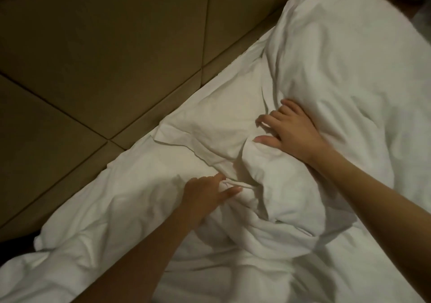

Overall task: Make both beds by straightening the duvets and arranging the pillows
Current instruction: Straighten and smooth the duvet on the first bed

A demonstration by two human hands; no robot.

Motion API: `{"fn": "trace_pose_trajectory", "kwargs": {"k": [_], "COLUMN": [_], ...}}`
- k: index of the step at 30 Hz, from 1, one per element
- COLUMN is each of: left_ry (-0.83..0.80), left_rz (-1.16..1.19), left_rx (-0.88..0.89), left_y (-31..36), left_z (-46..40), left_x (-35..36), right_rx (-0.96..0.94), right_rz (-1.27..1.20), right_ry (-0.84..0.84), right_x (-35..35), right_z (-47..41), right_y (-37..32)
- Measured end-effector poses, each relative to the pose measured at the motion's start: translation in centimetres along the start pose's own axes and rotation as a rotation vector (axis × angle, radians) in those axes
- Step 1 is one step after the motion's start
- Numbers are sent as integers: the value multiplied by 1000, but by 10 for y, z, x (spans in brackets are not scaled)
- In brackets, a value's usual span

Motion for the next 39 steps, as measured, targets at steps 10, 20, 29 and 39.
{"fn": "trace_pose_trajectory", "kwargs": {"k": [10, 20, 29, 39], "left_ry": [255, 343, 498, 484], "left_rz": [44, 228, -25, 35], "left_rx": [54, -101, -334, -190], "left_y": [-18, -65, -120, -41], "left_z": [10, 25, 57, -1], "left_x": [-84, -185, -188, -174], "right_rx": [70, 301, 395, 345], "right_rz": [47, -59, -60, -169], "right_ry": [51, 412, 488, 8], "right_x": [-14, -94, -56, 2], "right_z": [-9, -105, -171, -138], "right_y": [20, 7, -22, -25]}}
Point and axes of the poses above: each hand's wrist, its own z-axis away from the middle knuckle, its own x-axis out of the palm, y = z × x, the point moved 2 cm from there along -z, towards the middle knuckle, and after that the axes turned 1 degree about -y, right-handed, at the moved point
